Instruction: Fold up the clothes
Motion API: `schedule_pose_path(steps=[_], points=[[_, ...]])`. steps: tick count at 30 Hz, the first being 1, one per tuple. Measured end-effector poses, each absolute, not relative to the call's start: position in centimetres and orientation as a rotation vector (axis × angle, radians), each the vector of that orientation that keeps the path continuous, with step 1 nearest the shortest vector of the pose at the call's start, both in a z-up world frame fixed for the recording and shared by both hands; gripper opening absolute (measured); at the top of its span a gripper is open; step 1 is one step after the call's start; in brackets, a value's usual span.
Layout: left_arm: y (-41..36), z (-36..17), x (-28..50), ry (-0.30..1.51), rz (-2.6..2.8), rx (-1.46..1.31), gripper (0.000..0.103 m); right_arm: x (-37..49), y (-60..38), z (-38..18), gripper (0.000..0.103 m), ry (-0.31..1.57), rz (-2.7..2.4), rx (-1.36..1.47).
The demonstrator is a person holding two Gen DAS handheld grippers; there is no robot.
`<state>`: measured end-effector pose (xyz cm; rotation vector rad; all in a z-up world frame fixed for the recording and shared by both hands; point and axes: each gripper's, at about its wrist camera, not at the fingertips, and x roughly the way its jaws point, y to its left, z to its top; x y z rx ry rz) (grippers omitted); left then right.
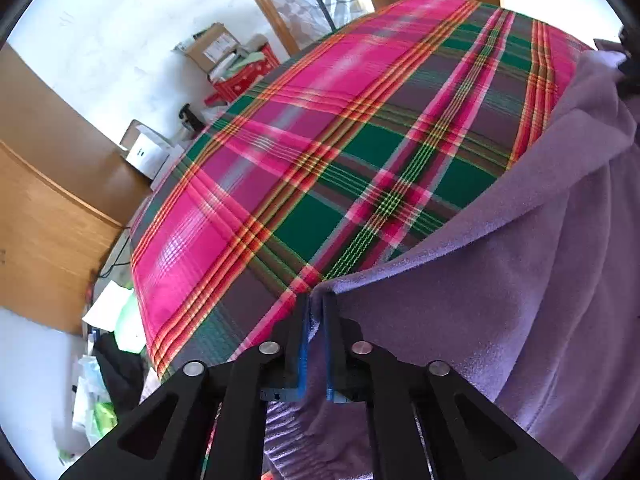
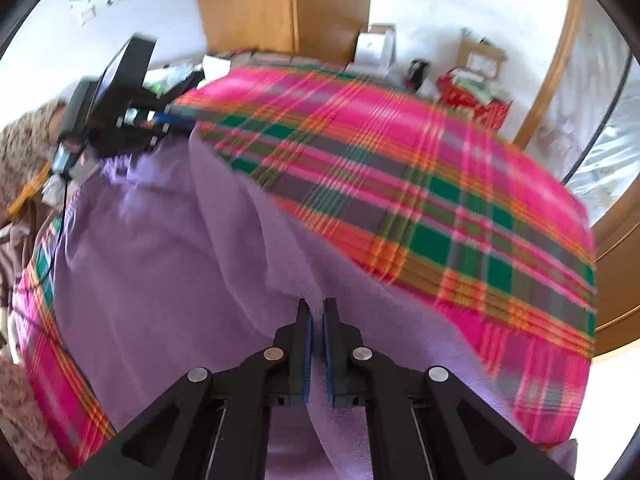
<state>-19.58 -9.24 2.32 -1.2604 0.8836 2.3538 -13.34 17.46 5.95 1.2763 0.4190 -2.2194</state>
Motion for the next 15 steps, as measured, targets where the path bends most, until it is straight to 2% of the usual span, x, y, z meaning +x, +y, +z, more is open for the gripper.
schedule_pose_path(steps=[6,15], points=[[-10.7,3.4,-19.4,0.798,2.434,-1.228,0.003,-15.3,17.4,7.9,0.005,0.413,-2.312,1.213],[-11.9,3.2,-18.8,0.767,2.479,-1.213,0.003,-19.6,16.8,8.0,0.005,0.37,-2.43,1.197]])
